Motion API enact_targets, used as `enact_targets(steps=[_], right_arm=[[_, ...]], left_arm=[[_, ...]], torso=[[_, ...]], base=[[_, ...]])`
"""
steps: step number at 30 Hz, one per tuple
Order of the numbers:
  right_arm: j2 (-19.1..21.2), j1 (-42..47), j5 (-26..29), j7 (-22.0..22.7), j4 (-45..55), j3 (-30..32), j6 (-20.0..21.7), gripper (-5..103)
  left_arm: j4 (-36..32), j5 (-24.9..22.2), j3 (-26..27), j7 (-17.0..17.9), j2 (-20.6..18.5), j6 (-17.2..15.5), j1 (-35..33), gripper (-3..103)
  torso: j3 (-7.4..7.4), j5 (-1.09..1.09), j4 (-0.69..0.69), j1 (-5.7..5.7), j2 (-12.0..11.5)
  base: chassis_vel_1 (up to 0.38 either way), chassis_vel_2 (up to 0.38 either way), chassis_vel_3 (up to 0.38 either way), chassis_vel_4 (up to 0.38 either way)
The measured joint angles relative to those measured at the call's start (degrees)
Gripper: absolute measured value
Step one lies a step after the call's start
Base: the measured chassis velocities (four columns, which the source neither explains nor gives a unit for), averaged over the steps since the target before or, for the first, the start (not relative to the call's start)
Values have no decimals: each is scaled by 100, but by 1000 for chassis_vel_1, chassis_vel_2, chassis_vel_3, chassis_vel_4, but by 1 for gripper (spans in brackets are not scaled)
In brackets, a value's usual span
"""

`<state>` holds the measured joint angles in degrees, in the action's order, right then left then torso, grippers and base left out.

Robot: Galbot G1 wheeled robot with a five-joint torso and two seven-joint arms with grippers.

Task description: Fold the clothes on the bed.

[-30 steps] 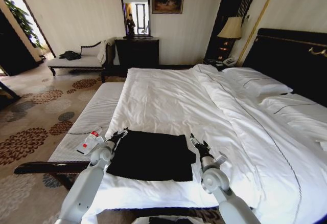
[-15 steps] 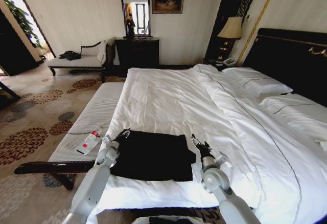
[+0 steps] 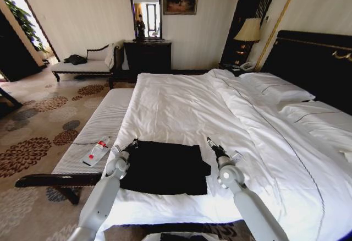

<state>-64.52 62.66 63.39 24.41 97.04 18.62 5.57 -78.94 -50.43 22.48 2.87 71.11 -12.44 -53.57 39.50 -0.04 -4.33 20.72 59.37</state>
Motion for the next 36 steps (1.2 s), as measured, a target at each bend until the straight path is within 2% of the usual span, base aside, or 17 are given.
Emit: enact_targets(steps=[3,5,6,10,11,12,17,26,27,28,30,31,32,34,35,36], right_arm=[[15,-57,194,-167,-122,-55,62,100],[16,-88,310,-439,-246,-133,85,100],[16,-88,310,-439,-246,-133,85,100],[-30,-62,307,-1196,-458,-335,92,100],[-30,-62,307,-1196,-458,-335,92,100],[-60,-58,303,-1405,-501,-388,75,100],[-218,-219,100,-1860,-881,-579,-51,100],[-296,-371,-55,-2031,-1297,-606,-156,102],[-298,-371,-55,-2049,-1309,-603,-158,97],[-298,-371,-55,-2049,-1309,-603,-158,97],[-296,-359,-45,-2085,-1302,-594,-161,87],[-295,-347,-43,-2099,-1287,-594,-162,87],[-295,-335,-42,-2114,-1268,-593,-164,82],[-294,-323,-42,-2132,-1251,-594,-168,82],[-295,-305,-43,-2155,-1233,-594,-176,70],[-296,-285,-50,-2178,-1216,-594,-186,65]], left_arm=[[-33,-37,69,-1,-29,11,-15,1],[-109,-89,162,-2,-73,15,-57,1],[-109,-89,162,-2,-73,15,-57,1],[-243,-143,294,-10,-161,35,-189,1],[-243,-143,294,-10,-161,35,-189,1],[-270,-141,303,-12,-175,37,-220,1],[-358,-122,314,-14,-189,43,-305,1],[-438,-94,313,-5,-217,50,-394,1],[-440,-93,314,-4,-225,51,-394,1],[-440,-93,314,-4,-225,51,-394,1],[-449,-93,314,-2,-240,51,-392,1],[-451,-94,314,2,-244,51,-387,1],[-451,-94,314,4,-244,51,-380,1],[-451,-94,313,6,-244,51,-374,1],[-451,-93,313,9,-244,51,-371,1],[-449,-91,313,10,-244,51,-370,1]], torso=[[0,0,-1,0,0],[0,0,-1,0,0],[0,0,-1,0,0],[-1,1,0,0,0],[-1,1,0,0,0],[-1,0,0,0,0],[-1,1,1,0,0],[-1,0,0,0,0],[-1,1,-1,0,0],[-1,1,-1,0,0],[-1,0,-1,0,0],[0,1,-1,0,0],[-1,1,-1,0,0],[-1,1,-1,0,0],[-1,1,-1,0,0],[-1,1,0,0,0]], base=[[0,0,0,0],[0,0,0,0],[0,0,0,0],[0,0,0,0],[0,0,0,0],[0,0,0,0],[0,0,0,0],[0,0,0,0],[0,0,0,0],[0,0,0,0],[0,0,0,0],[0,0,0,0],[0,0,0,0],[0,0,0,0],[0,0,0,0],[0,0,0,0]])
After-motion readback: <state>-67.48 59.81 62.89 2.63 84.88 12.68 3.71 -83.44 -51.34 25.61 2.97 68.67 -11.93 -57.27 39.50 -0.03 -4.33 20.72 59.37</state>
